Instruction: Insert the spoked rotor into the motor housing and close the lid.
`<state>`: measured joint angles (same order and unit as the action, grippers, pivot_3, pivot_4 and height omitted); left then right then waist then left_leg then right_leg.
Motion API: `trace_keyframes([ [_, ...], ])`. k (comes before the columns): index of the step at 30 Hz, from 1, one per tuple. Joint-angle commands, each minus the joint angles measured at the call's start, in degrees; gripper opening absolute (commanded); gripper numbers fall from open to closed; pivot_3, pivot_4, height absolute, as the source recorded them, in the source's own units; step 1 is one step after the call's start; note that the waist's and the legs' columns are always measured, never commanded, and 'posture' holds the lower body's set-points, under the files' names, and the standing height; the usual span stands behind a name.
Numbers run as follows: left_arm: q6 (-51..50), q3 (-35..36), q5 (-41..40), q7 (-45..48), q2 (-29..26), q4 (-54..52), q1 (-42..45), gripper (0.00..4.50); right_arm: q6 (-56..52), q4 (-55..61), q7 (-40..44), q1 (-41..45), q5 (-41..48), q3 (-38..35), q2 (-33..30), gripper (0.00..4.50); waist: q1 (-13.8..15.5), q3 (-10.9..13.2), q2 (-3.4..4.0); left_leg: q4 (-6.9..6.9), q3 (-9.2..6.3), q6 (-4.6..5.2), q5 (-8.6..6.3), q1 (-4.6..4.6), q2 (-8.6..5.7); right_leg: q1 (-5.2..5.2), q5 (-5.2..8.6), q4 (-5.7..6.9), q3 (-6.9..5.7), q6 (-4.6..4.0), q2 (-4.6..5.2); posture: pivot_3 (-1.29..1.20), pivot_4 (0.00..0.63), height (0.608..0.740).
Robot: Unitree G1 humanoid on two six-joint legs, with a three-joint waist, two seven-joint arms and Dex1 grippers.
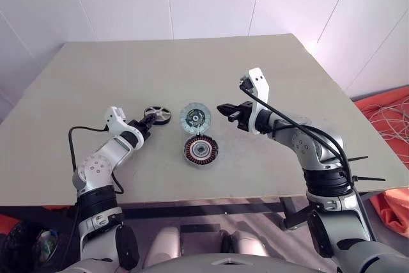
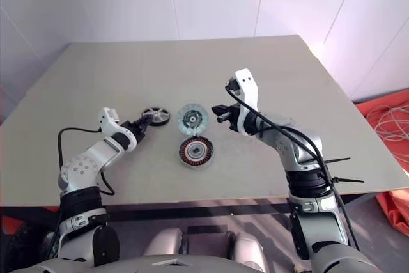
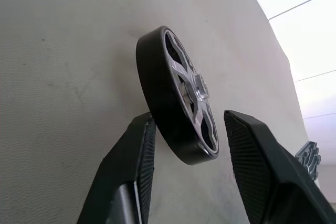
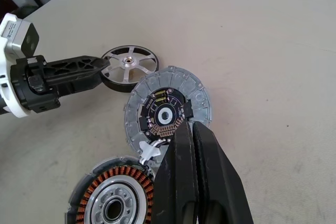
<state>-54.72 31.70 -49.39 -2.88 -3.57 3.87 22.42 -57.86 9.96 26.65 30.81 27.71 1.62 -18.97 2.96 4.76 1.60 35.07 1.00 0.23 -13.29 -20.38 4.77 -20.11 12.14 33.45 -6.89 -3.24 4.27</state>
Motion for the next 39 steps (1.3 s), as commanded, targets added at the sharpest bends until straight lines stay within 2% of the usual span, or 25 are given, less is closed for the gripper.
trace_keyframes([
  [1,1.26,-0.04,-1.61,0.46,-0.19,-0.49,1.51,2.33,1.02,0.72,-0.13,1.59,0.13,-0.99,-0.04,0.00,0.00,0.00,0.00,0.00,0.00,0.00,0.00,0.00,0.00,0.00,0.00,0.00,0.00,0.00,0.00,0.00,0.000,0.740],
  [16,5.87,-0.92,-0.57,1.22,-0.50,6.07,2.87,2.33,1.24,0.35,-0.28,2.07,0.07,-0.95,0.11,0.00,0.08,0.00,-0.01,0.00,-0.02,0.00,0.00,-0.03,0.00,-0.01,0.00,-0.02,-0.01,0.02,0.00,0.00,0.000,0.740],
  [26,6.30,-1.65,-1.02,1.41,-0.77,6.17,2.99,2.33,1.39,0.27,-0.46,2.09,-0.06,-1.03,0.05,0.00,0.08,0.00,-0.01,-0.01,-0.02,0.00,0.00,-0.06,0.00,-0.04,-0.01,-0.02,-0.01,0.02,0.00,0.00,0.000,0.740],
  [29,6.49,-1.58,-1.22,1.37,-0.80,5.71,2.82,1.77,1.64,0.07,-0.40,2.14,-0.13,-0.96,0.06,0.00,0.08,0.00,-0.01,-0.01,-0.02,0.00,0.00,-0.05,0.00,-0.04,-0.01,-0.02,-0.01,0.02,0.00,0.00,0.000,0.740],
  [33,6.60,-1.54,-1.58,1.54,-0.93,5.37,2.46,0.60,1.86,-0.17,-0.34,2.20,-0.24,-0.83,0.05,0.00,0.08,0.00,-0.01,-0.01,-0.02,-0.01,0.00,-0.01,0.00,0.00,-0.01,-0.02,-0.01,0.02,0.00,0.00,0.000,0.740],
  [34,6.59,-1.60,-1.77,1.63,-0.99,5.23,2.31,0.43,1.86,-0.19,-0.30,2.22,-0.25,-0.81,0.06,0.00,0.00,0.00,-0.01,-0.01,-0.02,0.00,0.00,0.00,0.00,0.01,-0.01,-0.02,-0.01,0.02,0.00,0.00,0.000,0.740],
  [39,6.58,-1.76,-2.62,2.10,-1.06,4.60,1.81,0.43,1.96,-0.35,-0.08,2.24,-0.42,-0.72,0.06,0.00,-0.14,0.00,-0.01,-0.02,-0.01,-0.04,0.02,0.03,0.01,0.01,-0.01,0.00,-0.01,0.02,0.00,0.00,0.000,0.740],
])
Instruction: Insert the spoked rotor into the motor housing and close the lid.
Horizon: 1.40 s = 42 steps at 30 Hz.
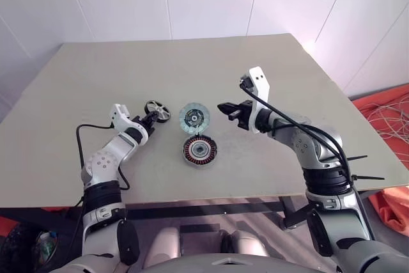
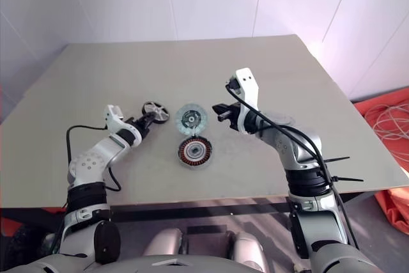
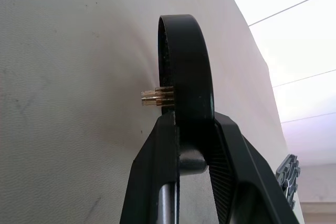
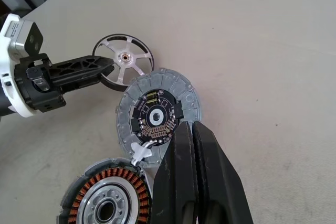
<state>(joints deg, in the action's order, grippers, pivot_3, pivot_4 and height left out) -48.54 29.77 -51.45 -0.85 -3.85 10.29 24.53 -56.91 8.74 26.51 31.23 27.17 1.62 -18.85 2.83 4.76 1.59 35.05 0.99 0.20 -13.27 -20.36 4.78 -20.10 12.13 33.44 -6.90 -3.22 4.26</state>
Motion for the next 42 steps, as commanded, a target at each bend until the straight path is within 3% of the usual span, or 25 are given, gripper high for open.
trace_keyframes([
  [1,0.30,0.23,-0.93,0.41,-0.82,-2.27,-0.53,0.43,1.02,0.85,0.08,1.80,0.10,-0.72,-0.05,0.00,-0.01,0.00,0.00,0.00,0.00,0.00,0.00,-0.01,0.00,0.00,0.00,0.00,0.00,0.00,0.00,0.00,0.000,0.740],
  [6,0.27,2.05,-4.94,2.07,-1.20,-6.17,-1.79,0.43,1.13,0.42,0.13,1.71,-0.18,-0.94,-0.41,0.00,-0.08,0.00,0.00,-0.01,0.00,0.01,-0.01,-0.09,0.00,-0.09,0.00,-0.01,0.00,-0.01,0.00,0.00,0.000,0.740],
  [13,-4.81,6.36,-20.64,2.10,-2.51,-12.33,-4.77,0.43,2.59,-2.30,0.43,0.95,-1.71,-1.04,-2.02,0.00,0.19,0.00,-0.01,0.01,0.00,0.01,-0.01,-0.20,-0.01,-0.17,-0.18,0.03,0.00,-0.33,0.00,0.00,0.000,0.740],
  [16,-8.63,6.74,-29.26,1.00,-4.11,-12.85,-6.27,0.43,3.21,-3.57,0.48,0.45,-2.29,-0.95,-2.32,0.00,0.16,0.00,0.00,0.01,0.01,0.00,0.00,-0.18,-0.01,-0.16,-0.01,0.04,0.00,-0.06,0.00,0.00,0.000,0.740],
  [21,-16.69,0.56,-43.03,-3.53,-7.46,-13.50,-10.25,0.43,4.06,-5.12,0.65,-0.03,-3.13,-0.61,-2.24,0.00,0.23,0.00,0.00,0.02,0.01,0.00,0.00,-0.17,-0.01,-0.16,-0.01,0.08,0.00,-0.05,0.00,0.00,0.000,0.740],
  [26,-17.24,-7.41,-54.37,-7.24,-7.98,-12.84,-12.81,0.43,4.55,-6.61,0.41,-0.92,-4.28,-0.46,-2.11,0.00,0.71,0.00,0.00,0.02,0.01,-0.01,0.01,-0.17,-0.02,-0.15,0.00,0.08,0.00,-0.03,0.00,0.00,0.000,0.740],
  [33,-15.16,-16.17,-61.44,-8.99,-7.51,-11.25,-13.42,0.43,4.08,-5.89,1.23,-2.59,-4.86,-0.31,-2.91,0.00,1.25,0.00,0.00,0.02,0.01,-0.07,0.04,-0.13,-0.01,-0.13,-0.01,0.10,0.00,0.04,0.00,0.00,0.000,0.740],
  [42,-15.95,-18.47,-61.55,-8.71,-10.83,-6.93,-13.06,0.43,2.82,-0.52,5.80,-5.82,-3.43,-0.55,-8.54,0.00,1.26,0.00,0.00,0.02,0.01,-0.06,0.04,-0.13,-0.02,-0.12,-0.13,0.08,0.02,0.36,-0.03,0.00,0.000,0.740],
])
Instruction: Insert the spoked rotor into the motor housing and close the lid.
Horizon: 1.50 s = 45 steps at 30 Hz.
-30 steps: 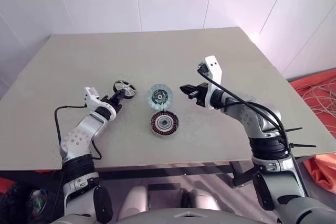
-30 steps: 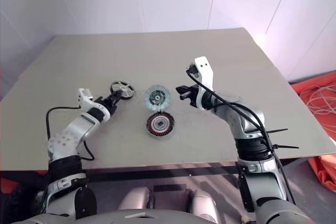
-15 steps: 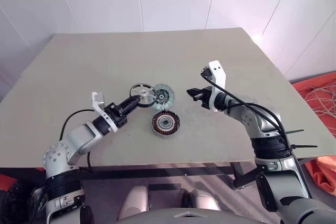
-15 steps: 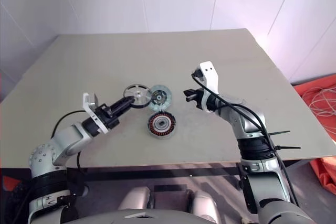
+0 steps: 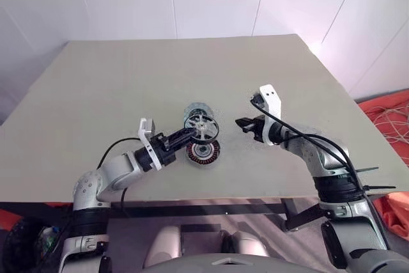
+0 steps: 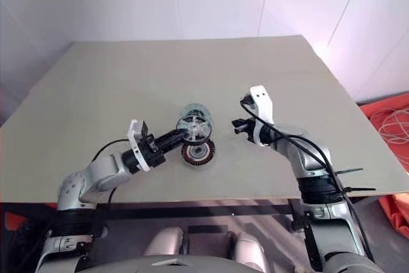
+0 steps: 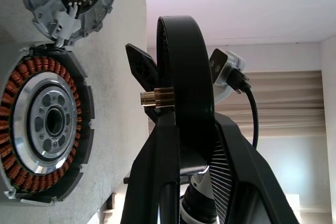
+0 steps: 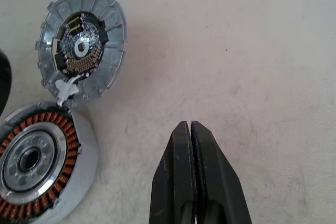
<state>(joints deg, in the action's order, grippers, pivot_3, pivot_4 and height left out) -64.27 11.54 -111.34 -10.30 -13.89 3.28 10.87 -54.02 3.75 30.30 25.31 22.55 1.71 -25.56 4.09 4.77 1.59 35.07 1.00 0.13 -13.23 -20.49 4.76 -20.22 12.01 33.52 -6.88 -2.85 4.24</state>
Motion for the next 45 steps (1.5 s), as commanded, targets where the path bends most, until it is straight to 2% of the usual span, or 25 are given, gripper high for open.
trace_keyframes([
  [1,-0.30,-0.38,-1.66,0.84,-1.07,0.54,0.61,0.43,-0.35,5.77,2.91,-0.27,1.58,-0.60,-2.74,0.00,0.00,0.00,0.00,0.00,0.00,0.00,0.00,0.01,0.00,0.01,0.00,0.00,0.00,0.01,0.00,0.00,0.000,0.740],
  [7,-1.30,-1.62,-1.66,1.40,-2.61,3.01,0.73,0.43,-4.64,13.65,5.25,0.85,6.15,-2.57,-4.30,0.00,-0.03,0.00,0.00,0.00,0.00,0.00,0.00,0.09,0.01,0.06,0.00,0.00,0.01,0.02,-0.01,0.00,0.000,0.740],
  [19,-2.51,-3.65,1.52,5.05,-4.04,9.26,3.58,0.43,-7.32,20.06,5.98,3.00,12.56,-4.42,-4.87,0.00,0.23,0.00,0.00,0.00,0.00,0.01,0.00,0.32,0.01,0.30,0.07,-0.02,0.02,-0.05,-0.02,0.00,0.000,0.740],
  [34,-4.62,-4.90,6.57,8.59,-2.53,11.91,5.86,0.43,-5.97,19.81,5.36,2.52,12.13,-3.64,-4.78,0.00,0.32,-0.01,0.01,0.00,0.00,0.01,0.00,0.33,0.01,0.31,0.05,-0.02,0.02,-0.01,-0.02,0.00,0.000,0.740],
  [45,-4.74,-3.47,9.95,10.12,-2.19,9.59,4.70,0.43,-4.79,18.65,4.11,2.73,11.21,-3.17,-4.36,0.00,0.36,-0.01,0.01,0.00,0.00,0.01,0.00,0.33,0.01,0.30,0.05,-0.02,0.02,-0.02,-0.02,0.00,0.000,0.740],
])
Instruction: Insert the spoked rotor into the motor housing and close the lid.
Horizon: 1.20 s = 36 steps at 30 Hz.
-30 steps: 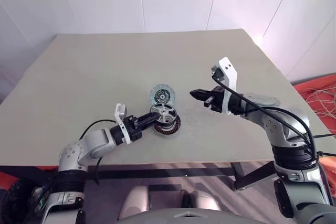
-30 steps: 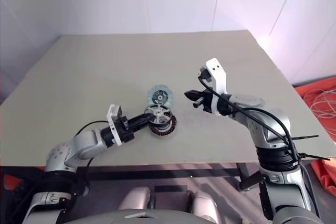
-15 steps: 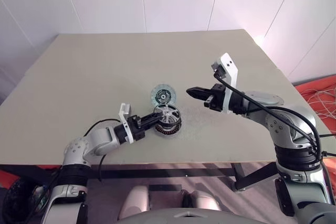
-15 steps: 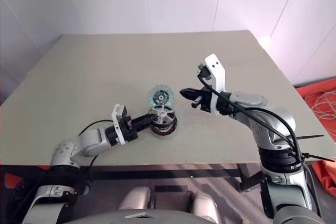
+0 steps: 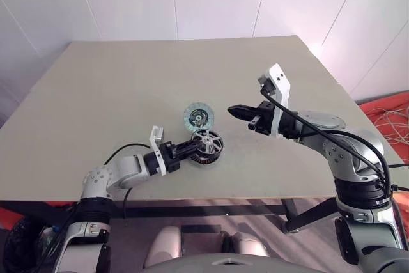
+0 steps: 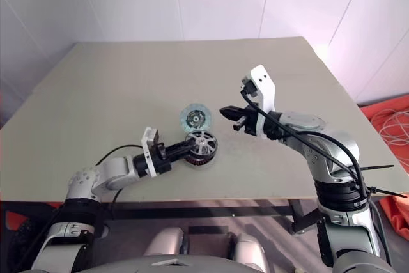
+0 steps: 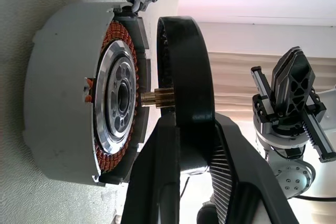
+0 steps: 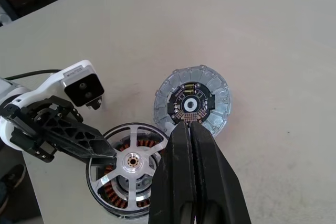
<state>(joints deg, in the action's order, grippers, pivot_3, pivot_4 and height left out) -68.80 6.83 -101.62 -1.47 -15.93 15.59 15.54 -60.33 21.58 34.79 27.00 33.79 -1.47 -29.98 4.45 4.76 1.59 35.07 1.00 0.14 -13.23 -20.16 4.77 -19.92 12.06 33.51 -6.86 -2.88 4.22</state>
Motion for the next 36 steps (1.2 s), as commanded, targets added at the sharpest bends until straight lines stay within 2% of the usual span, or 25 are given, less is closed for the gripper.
trace_keyframes([
  [1,-0.16,1.39,0.42,1.33,-0.12,-2.89,-0.10,0.43,1.62,0.67,-0.48,1.12,-0.10,0.07,0.13,0.00,0.00,0.00,0.00,0.00,0.00,0.00,0.00,0.00,0.00,0.00,0.00,0.00,0.00,0.00,0.00,0.00,0.000,0.740],
  [4,-0.12,1.64,1.27,1.98,-0.09,-3.74,-0.46,0.43,1.88,0.35,-0.74,1.34,-0.24,0.19,0.27,0.00,-0.01,0.00,0.00,0.00,0.00,0.00,0.00,0.00,0.00,0.00,0.00,0.00,0.00,0.00,0.00,0.00,0.000,0.740],
  [6,-0.18,1.65,2.02,2.59,-0.12,-4.33,-0.61,1.16,2.05,0.07,-1.00,1.62,-0.35,0.21,0.40,0.00,-0.01,0.00,0.00,0.00,0.00,0.00,0.00,0.00,0.00,0.00,0.00,0.00,0.00,0.01,0.00,0.00,0.000,0.740],
  [13,-0.63,1.76,1.86,2.12,-0.02,-3.44,-0.31,3.28,2.27,-0.42,-1.59,1.99,-0.70,0.39,0.58,0.00,-0.01,0.00,0.01,0.00,0.00,0.00,0.00,0.06,0.00,0.07,0.04,0.00,0.00,-0.06,0.00,0.00,0.000,0.740],
  [30,-0.15,5.44,2.29,3.96,-5.76,-8.21,-3.49,3.28,2.62,-1.18,-1.57,2.10,-0.81,1.54,1.52,0.00,-0.23,-0.01,0.02,0.00,-0.01,0.00,0.00,0.15,0.00,0.17,0.06,0.01,0.00,-0.11,0.00,0.00,0.000,0.740],
  [36,1.93,6.44,3.47,4.08,-5.92,-11.67,-4.05,3.28,1.49,-2.56,-3.00,1.80,-0.64,2.94,4.55,0.00,-0.27,-0.01,0.01,0.01,-0.01,-0.01,0.00,0.18,0.00,0.21,0.06,0.02,0.00,-0.11,0.00,0.00,0.000,0.740],
])
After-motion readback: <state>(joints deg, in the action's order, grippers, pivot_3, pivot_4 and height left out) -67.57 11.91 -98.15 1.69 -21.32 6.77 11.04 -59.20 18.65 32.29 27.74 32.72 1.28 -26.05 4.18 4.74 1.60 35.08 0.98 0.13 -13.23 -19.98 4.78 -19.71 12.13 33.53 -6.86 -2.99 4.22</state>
